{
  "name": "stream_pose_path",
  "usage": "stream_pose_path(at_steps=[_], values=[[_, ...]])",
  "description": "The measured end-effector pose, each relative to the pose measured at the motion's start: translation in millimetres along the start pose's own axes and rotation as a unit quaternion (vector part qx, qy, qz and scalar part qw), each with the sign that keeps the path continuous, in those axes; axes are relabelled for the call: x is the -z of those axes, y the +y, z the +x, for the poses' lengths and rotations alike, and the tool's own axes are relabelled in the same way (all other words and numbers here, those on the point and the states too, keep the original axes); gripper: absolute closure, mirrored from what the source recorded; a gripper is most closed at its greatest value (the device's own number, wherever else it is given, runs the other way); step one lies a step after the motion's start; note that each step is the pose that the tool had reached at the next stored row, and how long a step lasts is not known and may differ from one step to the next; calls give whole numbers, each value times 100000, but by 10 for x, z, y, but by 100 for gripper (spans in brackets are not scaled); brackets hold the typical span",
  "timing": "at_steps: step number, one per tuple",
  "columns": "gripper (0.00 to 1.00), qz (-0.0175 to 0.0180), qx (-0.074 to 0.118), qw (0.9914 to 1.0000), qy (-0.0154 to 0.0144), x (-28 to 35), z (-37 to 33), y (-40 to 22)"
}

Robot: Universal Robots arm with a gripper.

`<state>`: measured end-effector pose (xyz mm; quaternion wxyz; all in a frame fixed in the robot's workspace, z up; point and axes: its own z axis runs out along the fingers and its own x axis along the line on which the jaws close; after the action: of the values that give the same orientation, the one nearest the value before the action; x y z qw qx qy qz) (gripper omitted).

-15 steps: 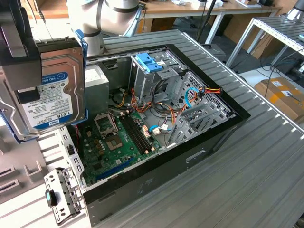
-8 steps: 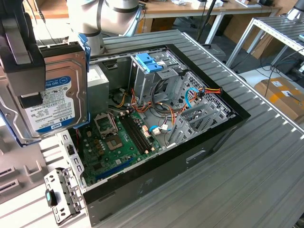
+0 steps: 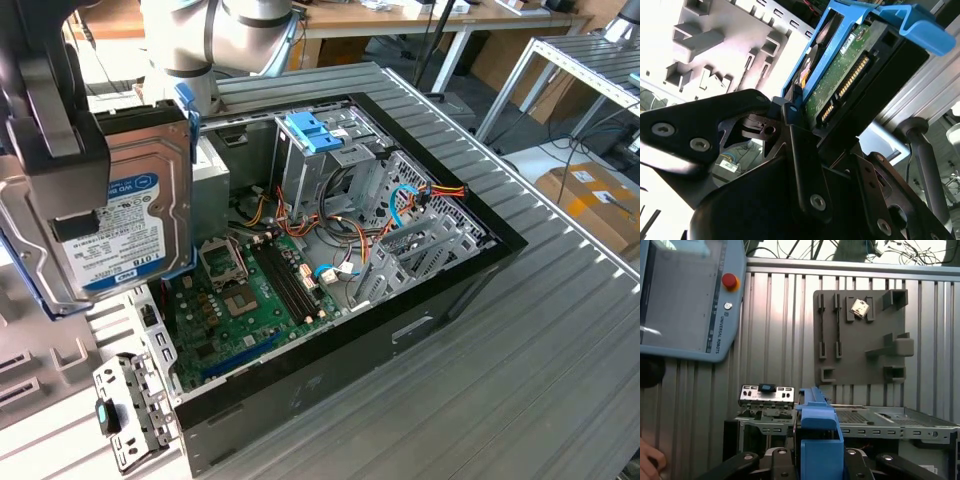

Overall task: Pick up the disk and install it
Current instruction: 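Pick up the disk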

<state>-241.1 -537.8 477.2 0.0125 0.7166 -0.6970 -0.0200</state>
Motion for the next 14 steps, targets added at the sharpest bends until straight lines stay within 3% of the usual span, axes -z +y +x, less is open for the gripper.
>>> stream_pose_path(at_steps=[9,14], values=[[64,2,0,100000,-1,-20,94,-36],[64,-1,0,100000,-1,-28,115,-126]])
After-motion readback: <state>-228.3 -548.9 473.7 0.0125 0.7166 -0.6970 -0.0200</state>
